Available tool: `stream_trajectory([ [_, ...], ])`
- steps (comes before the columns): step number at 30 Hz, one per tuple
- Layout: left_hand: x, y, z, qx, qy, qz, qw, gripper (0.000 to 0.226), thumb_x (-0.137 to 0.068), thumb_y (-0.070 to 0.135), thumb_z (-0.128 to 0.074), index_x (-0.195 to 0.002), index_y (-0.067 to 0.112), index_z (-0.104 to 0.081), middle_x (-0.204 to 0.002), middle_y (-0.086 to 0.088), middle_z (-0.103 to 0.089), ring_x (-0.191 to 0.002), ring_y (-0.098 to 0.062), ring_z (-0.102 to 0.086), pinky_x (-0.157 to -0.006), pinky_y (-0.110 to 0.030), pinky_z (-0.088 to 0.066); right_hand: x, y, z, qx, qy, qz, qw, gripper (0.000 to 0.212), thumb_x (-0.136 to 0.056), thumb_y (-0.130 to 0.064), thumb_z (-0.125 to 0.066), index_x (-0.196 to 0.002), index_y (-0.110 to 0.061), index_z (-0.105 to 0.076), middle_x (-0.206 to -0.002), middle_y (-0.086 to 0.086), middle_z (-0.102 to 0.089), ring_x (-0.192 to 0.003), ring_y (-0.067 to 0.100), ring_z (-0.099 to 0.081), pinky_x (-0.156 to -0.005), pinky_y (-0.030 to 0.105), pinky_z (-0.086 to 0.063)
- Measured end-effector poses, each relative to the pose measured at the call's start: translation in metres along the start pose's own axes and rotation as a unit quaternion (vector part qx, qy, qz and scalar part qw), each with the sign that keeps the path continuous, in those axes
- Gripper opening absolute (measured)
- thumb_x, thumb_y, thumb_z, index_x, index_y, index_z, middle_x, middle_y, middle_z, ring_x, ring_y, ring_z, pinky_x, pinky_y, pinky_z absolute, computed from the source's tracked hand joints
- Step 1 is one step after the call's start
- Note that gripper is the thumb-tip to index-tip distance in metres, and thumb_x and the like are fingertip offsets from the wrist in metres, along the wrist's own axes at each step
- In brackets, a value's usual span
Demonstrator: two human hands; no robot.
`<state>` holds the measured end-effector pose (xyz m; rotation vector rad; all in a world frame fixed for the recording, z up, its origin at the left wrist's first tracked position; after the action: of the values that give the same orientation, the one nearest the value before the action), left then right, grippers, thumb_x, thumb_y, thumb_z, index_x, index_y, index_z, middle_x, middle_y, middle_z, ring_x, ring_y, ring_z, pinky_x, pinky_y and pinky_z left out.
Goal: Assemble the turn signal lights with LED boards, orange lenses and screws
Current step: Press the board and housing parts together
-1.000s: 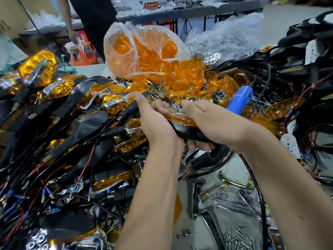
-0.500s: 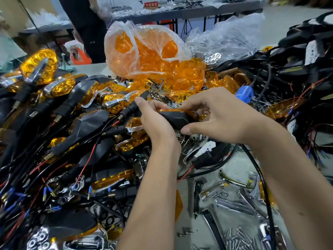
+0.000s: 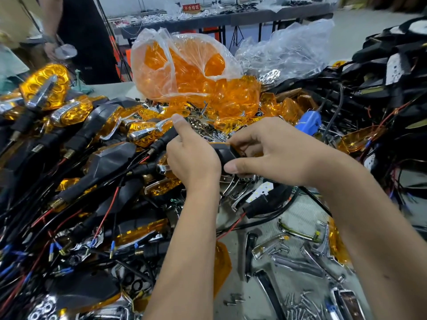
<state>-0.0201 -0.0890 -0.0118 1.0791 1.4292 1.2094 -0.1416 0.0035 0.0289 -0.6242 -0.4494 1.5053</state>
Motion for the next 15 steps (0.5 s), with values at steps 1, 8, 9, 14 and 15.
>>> stream_trajectory([
  [1,-0.001,-0.002,-0.002,0.028,-0.022,0.025,0.999,0.072,-0.106,0.063,-0.029,-0.050,0.020,-0.044,-0.044,0.012,-0.048,-0.048,-0.005,-0.047,-0.063,-0.037,-0.039,0.001,0.001,0.000,-0.022,0.000,-0.006,1.000,0.018,-0.094,-0.032,-0.075,-0.101,-0.016,-0.076,-0.078,0.010,-0.073,-0.075,0.030,-0.072,-0.075,0.053,-0.060],
  [8,0.008,-0.010,-0.023,0.325,-0.248,0.178,0.895,0.081,-0.104,0.070,-0.016,-0.078,0.013,-0.068,-0.080,-0.007,-0.069,-0.067,-0.023,-0.064,-0.059,-0.032,-0.048,0.003,0.003,-0.008,-0.257,-0.007,-0.040,0.966,0.022,-0.111,-0.024,-0.046,-0.124,-0.013,-0.060,-0.089,0.019,-0.072,-0.066,0.034,-0.070,-0.059,0.042,-0.062],
  [9,0.009,-0.009,-0.023,0.341,-0.256,0.171,0.888,0.083,-0.105,0.069,-0.015,-0.075,0.012,-0.067,-0.079,-0.007,-0.068,-0.066,-0.023,-0.063,-0.054,-0.030,-0.048,0.003,0.004,-0.010,-0.268,-0.004,-0.040,0.962,0.022,-0.112,-0.024,-0.043,-0.123,-0.011,-0.058,-0.086,0.019,-0.069,-0.061,0.034,-0.062,-0.054,0.040,-0.058],
  [14,0.012,-0.005,-0.023,0.402,-0.258,0.166,0.863,0.085,-0.106,0.066,-0.018,-0.055,0.012,-0.059,-0.067,-0.007,-0.058,-0.064,-0.023,-0.062,-0.071,-0.035,-0.055,0.005,0.010,-0.017,-0.333,-0.019,-0.060,0.941,0.015,-0.110,-0.027,-0.047,-0.111,-0.013,-0.043,-0.071,0.007,-0.061,-0.047,0.015,-0.040,-0.039,0.027,-0.039],
  [15,0.012,-0.004,-0.023,0.413,-0.258,0.170,0.857,0.084,-0.107,0.066,-0.020,-0.055,0.012,-0.058,-0.067,-0.007,-0.057,-0.062,-0.023,-0.061,-0.069,-0.033,-0.055,0.004,0.009,-0.017,-0.337,-0.023,-0.061,0.939,0.013,-0.110,-0.027,-0.047,-0.108,-0.015,-0.041,-0.072,0.010,-0.059,-0.044,0.014,-0.038,-0.039,0.025,-0.037],
])
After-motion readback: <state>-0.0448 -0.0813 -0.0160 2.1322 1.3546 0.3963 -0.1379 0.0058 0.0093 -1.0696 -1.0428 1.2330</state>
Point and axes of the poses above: each hand's wrist, its own x-axis away from the middle knuckle, its own z-axis out of the back of the hand, y = z × x, the point moved 5 cm from there along -x, towards the middle knuckle
